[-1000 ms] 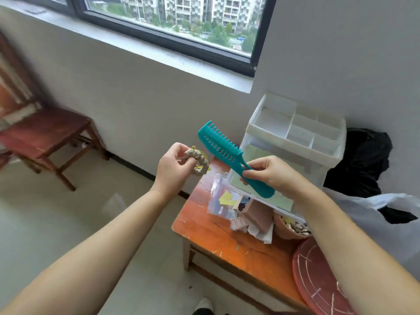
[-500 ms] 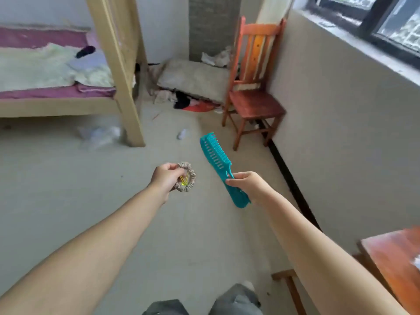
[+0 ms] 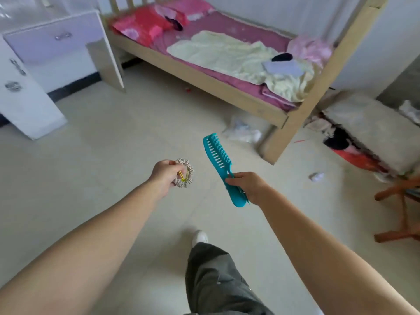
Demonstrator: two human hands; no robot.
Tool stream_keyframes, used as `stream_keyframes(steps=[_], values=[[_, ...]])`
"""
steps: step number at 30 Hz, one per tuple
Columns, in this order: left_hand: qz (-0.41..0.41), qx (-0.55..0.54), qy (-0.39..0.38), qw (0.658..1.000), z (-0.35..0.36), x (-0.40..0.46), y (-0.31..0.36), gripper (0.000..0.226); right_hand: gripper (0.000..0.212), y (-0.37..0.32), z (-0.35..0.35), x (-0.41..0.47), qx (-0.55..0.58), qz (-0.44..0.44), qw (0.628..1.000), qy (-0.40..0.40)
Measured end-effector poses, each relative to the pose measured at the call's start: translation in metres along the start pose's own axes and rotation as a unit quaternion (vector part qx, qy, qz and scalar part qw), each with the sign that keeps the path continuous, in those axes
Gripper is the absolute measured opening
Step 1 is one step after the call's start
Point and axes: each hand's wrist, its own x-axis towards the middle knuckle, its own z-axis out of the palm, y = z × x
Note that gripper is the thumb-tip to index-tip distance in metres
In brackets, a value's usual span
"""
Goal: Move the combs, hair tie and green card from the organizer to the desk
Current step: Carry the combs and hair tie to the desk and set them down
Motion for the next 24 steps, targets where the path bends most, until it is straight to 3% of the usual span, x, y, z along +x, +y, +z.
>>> stream_keyframes(steps=[7,15,24], values=[[-0.008,-0.042,0.115,0.992,-0.111,0.141,0.086,0.015,0.03,-0.157,0.112,0.16,-0.117,-0.011,0.989,-0.093],[-0.035,-0.105,0.256,0.96,-0.27,0.283,0.131,0.008,0.031,-0.297,0.297,0.313,-0.221,-0.046,0.949,-0.219],[-0.004,-0.112,0.269,0.957,-0.422,0.484,0.268,0.014,0.031,-0.47,0.474,0.471,-0.212,-0.044,0.952,-0.214]])
